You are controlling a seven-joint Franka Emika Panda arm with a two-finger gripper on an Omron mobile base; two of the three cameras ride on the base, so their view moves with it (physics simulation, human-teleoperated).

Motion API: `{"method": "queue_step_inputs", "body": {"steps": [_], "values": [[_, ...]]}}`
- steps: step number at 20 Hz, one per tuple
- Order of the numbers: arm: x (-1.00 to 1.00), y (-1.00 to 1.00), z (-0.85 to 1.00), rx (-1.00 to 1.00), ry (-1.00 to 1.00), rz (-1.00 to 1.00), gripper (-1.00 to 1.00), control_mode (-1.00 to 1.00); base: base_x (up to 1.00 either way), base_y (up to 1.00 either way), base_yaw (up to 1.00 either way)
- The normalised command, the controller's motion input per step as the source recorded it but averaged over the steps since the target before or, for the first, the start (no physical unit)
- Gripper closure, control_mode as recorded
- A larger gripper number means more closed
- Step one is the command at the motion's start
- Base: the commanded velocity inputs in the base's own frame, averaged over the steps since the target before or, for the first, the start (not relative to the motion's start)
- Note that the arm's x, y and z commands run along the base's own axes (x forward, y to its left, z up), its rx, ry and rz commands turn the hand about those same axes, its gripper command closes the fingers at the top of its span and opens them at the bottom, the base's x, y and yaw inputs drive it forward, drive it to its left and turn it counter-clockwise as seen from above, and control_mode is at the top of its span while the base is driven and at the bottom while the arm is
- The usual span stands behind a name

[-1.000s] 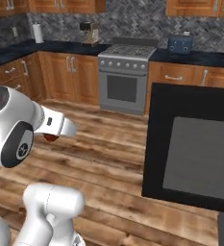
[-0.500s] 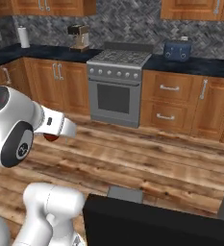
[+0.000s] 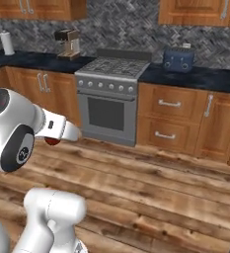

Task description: Pick the bell pepper from the microwave and place it on plate located on the counter.

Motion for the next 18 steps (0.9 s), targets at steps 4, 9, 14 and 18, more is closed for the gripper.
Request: {"method": "queue_step_inputs", "body": {"steps": [4,9,14,18], "values": [[0.0,0.0,0.0,0.0,0.0,0.0,1.0,1.0,1.0,-0.08,-0.01],[0.0,0.0,0.0,0.0,0.0,0.0,1.0,1.0,0.89,-0.2,-0.42],[0.0,0.0,0.0,0.0,0.0,0.0,1.0,1.0,0.46,0.0,-0.7],[0.0,0.0,0.0,0.0,0.0,0.0,1.0,1.0,0.33,0.0,-0.77]]}}
